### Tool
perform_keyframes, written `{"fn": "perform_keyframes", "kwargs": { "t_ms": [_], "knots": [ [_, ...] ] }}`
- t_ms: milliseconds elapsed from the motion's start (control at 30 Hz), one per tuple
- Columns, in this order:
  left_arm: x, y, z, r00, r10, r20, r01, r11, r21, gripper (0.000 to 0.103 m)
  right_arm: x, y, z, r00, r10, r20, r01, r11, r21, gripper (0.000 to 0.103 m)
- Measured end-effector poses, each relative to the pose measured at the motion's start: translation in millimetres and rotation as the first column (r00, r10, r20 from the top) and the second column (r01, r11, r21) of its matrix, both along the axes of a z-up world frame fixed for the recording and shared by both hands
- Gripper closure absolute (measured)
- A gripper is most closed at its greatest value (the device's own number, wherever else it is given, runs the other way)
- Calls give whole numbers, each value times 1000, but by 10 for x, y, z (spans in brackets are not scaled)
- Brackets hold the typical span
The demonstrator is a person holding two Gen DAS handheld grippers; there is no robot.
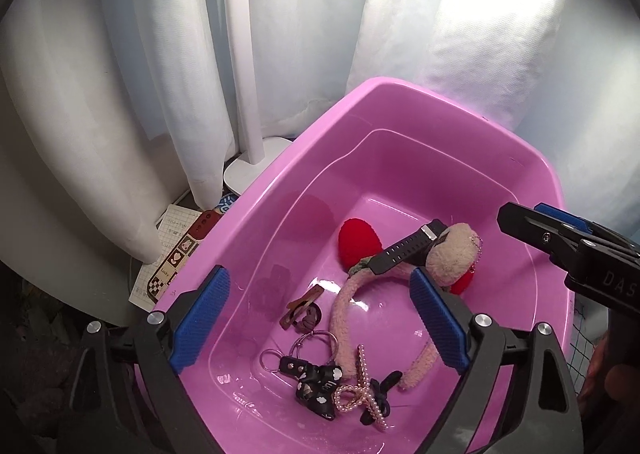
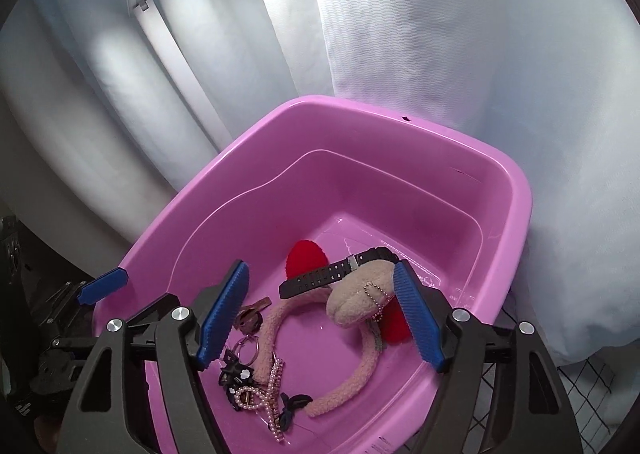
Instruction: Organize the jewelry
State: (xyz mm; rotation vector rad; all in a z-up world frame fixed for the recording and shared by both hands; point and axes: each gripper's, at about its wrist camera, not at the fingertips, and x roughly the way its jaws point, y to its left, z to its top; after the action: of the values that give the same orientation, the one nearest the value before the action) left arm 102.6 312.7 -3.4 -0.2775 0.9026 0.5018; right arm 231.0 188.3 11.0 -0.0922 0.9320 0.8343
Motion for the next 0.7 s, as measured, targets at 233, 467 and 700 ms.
{"fn": "perform_keyframes", "kwargs": {
  "t_ms": [233, 467, 700],
  "knots": [
    [-4, -92, 36, 1000, 1, -26, -1, 999, 33, 7, -150, -108, 95, 999, 11, 46, -11, 1000, 3, 31],
    [-32, -126, 69, 1000, 12, -25, -11, 999, 34, 7, -241, -224, 95, 998, -3, 62, 3, 1000, -1, 30],
    [-61, -141, 92, 1000, 13, -21, -12, 999, 34, 7, -291, -308, 81, 998, -16, 60, 16, 1000, -3, 30]
  ]
}}
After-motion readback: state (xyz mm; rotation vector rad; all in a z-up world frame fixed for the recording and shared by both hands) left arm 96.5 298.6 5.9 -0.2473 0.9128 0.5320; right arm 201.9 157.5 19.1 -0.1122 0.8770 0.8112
